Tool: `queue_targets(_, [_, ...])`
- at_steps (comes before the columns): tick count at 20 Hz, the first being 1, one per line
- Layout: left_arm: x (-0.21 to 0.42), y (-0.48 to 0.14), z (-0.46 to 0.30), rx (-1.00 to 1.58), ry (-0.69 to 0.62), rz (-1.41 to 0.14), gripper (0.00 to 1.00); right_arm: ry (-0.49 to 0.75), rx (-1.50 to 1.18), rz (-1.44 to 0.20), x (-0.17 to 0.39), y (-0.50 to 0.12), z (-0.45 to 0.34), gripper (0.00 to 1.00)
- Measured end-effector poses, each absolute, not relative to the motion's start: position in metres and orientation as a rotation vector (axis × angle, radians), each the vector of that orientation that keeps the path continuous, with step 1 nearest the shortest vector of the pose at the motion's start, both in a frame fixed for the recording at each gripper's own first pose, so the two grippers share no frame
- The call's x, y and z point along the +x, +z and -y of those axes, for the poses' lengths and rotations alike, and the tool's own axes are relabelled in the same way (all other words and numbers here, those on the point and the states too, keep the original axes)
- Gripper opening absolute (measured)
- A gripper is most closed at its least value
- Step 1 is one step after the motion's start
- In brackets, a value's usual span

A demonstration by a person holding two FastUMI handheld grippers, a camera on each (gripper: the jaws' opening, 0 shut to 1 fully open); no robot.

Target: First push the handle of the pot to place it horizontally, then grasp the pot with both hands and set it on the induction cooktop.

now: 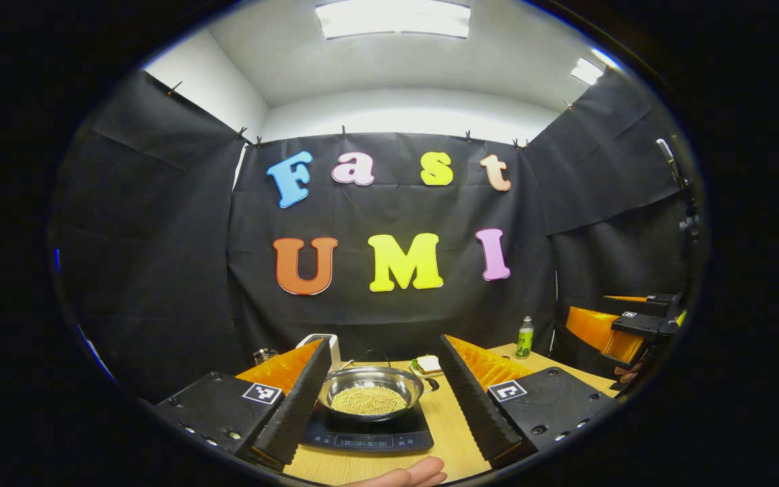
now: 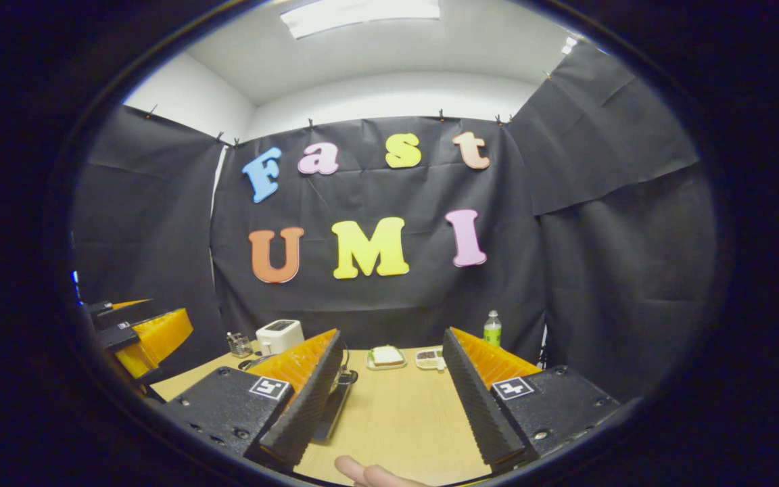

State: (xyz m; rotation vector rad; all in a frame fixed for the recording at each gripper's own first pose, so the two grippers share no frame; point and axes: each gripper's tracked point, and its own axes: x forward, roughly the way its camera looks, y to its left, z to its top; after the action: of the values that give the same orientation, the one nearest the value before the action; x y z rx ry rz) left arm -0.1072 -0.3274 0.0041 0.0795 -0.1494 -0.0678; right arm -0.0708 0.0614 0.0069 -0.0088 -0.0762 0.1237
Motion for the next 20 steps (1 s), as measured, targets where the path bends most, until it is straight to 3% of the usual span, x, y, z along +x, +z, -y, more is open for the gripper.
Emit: queue_targets(20, [-0.11, -0.003, 0.299, 0.02, -0.071, 0.15, 0.95, 0.179, -0.012, 0.098, -0.082, 0.003, -0.07, 0.93])
